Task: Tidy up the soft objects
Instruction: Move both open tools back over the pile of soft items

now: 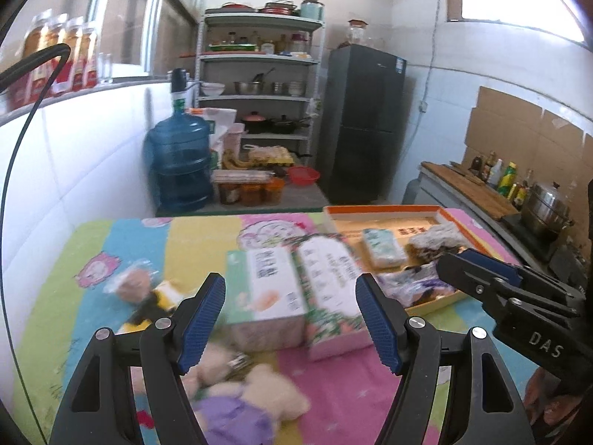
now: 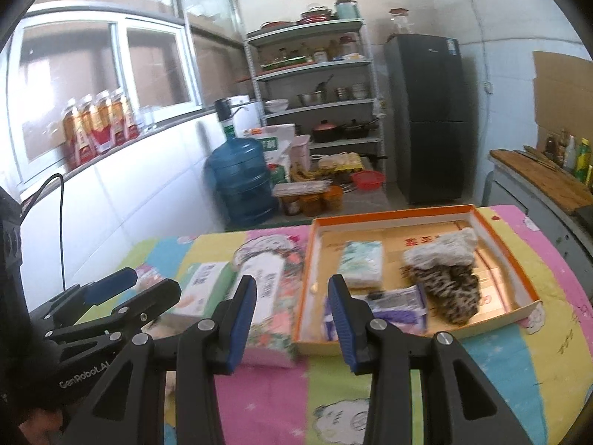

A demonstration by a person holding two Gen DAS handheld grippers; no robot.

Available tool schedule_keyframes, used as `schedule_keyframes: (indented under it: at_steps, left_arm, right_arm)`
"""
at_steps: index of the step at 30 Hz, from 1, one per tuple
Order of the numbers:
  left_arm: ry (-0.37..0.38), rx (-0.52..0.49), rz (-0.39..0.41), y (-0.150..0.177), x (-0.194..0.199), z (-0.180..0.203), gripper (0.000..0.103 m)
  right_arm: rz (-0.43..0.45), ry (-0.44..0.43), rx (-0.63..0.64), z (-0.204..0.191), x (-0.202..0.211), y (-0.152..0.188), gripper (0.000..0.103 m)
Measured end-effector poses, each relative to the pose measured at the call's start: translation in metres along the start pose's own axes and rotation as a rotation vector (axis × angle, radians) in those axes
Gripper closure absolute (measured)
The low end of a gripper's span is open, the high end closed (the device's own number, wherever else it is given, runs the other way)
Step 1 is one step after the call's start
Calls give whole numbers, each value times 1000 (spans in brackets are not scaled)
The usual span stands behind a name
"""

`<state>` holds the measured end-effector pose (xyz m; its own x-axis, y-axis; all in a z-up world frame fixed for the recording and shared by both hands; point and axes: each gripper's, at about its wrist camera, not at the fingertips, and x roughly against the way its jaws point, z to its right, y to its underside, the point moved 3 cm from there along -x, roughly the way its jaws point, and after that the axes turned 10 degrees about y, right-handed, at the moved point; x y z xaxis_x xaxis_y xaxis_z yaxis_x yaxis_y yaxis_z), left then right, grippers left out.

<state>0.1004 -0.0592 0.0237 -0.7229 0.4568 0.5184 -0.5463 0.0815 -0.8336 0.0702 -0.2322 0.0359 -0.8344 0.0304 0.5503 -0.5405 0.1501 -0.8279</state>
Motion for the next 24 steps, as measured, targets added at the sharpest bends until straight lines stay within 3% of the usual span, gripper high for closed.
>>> schedule_keyframes:
  at_steps: [13, 20, 24]
  left_arm:
    - [-99, 90, 9, 37, 34, -69, 28]
    - [-121, 116, 12, 56, 46, -84, 28]
    - [-141, 121, 8, 68, 52, -93, 28]
  right_arm:
    - [-99, -151, 114, -64, -13, 50, 63]
    - [-157, -235, 175, -90, -21, 75, 62]
    - [-166, -301, 223, -105, -19, 85, 29]
